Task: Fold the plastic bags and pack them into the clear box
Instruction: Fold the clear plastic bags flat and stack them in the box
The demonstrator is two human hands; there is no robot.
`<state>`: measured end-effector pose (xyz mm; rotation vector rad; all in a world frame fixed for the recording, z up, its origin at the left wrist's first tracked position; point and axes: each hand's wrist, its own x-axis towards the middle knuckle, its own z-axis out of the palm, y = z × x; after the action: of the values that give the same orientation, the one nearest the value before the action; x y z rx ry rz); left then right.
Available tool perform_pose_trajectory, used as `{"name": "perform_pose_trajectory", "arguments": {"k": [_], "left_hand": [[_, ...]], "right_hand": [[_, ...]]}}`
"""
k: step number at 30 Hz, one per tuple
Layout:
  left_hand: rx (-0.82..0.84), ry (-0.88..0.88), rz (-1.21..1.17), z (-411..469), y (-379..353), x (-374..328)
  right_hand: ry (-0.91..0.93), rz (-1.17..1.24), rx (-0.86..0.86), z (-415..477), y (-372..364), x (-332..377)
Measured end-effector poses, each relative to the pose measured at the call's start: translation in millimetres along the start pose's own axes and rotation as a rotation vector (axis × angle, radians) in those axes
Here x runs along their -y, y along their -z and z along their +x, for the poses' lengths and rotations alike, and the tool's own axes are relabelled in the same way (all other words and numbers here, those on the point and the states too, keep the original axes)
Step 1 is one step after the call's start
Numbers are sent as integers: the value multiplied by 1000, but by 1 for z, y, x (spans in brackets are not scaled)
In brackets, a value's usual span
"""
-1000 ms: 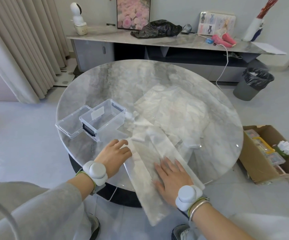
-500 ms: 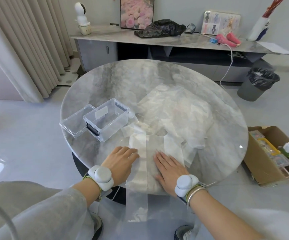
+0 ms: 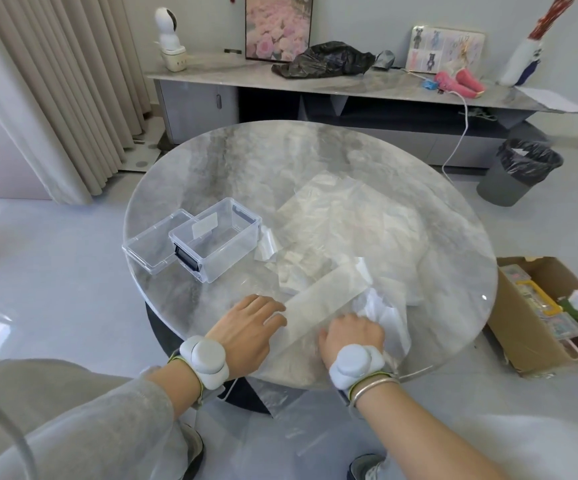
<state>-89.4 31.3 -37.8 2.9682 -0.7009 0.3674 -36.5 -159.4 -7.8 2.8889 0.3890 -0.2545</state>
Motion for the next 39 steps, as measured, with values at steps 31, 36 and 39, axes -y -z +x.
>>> {"name": "perform_pose_trajectory", "arguments": {"k": [31,36,39], "left_hand": [[156,-200,-161,-7,-8,24],[157,-132,-136,-6,-15,33],[179,-120,-95,-4,-24,38]], "right_hand": [[91,179,254,86,9,1],[26,324,220,114,9,11],[-9,335,278,137,5,6]]}}
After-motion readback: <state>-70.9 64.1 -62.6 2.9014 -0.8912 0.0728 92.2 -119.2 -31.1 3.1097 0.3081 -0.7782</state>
